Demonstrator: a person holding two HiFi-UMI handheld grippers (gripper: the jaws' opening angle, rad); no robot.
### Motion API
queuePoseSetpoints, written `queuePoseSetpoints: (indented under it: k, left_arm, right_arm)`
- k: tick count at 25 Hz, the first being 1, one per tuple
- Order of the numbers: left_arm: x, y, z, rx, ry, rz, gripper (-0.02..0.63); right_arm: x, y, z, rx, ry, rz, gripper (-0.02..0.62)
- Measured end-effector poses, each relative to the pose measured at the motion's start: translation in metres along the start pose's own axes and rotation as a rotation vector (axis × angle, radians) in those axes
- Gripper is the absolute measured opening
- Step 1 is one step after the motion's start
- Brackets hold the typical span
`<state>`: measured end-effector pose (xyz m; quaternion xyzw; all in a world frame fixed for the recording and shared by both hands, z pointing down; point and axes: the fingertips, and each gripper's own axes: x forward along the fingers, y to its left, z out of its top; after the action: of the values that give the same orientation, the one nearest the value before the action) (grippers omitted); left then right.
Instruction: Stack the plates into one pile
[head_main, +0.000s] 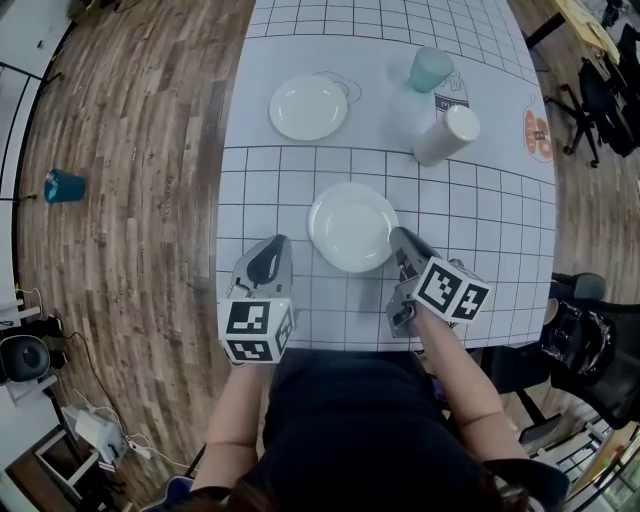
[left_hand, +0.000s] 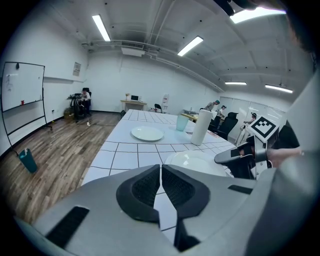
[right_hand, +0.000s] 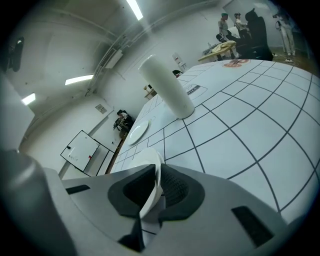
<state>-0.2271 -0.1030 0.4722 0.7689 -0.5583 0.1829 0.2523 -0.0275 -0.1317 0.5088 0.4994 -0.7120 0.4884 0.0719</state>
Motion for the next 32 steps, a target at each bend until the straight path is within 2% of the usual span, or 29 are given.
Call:
queuePoseSetpoints:
  k: [5, 11, 15, 17, 20, 23, 32]
  left_arm:
    - [0.0, -0.002, -0.002, 0.007, 0.008, 0.004, 0.029]
    - [0.0, -0.002, -0.005, 0.007, 0.012, 0.011, 0.029]
    - [-0.001, -0.003, -0.006, 0.005, 0.014, 0.017, 0.029]
    - [-0.001, -0.001, -0.006, 0.005, 0.013, 0.021, 0.029]
    - [-0.002, 0.001, -0.005, 0.004, 0.012, 0.027, 0.029]
    - [-0.002, 0.001, -0.005, 0.001, 0.013, 0.032, 0.029]
    - [-0.002, 0.001, 0.002, -0.007, 0.007, 0.031, 0.029]
  right_arm:
    - [0.003, -0.005, 0.0, -0.053, 0.011, -0.04, 0.055]
    - [0.01, -0.002, -0.005, -0.178, 0.051, -0.053, 0.059]
    - [0.012, -0.001, -0.006, -0.236, 0.061, -0.063, 0.125]
    - [0.011, -0.001, -0.002, -0.292, 0.046, -0.08, 0.184]
    - [0.008, 0.002, 0.003, -0.367, 0.024, -0.09, 0.189]
    - [0.004, 0.005, 0.007, -0.384, 0.001, -0.084, 0.184]
    - [-0.011, 0.031, 0.014, -0.47, -0.004, 0.0, 0.133]
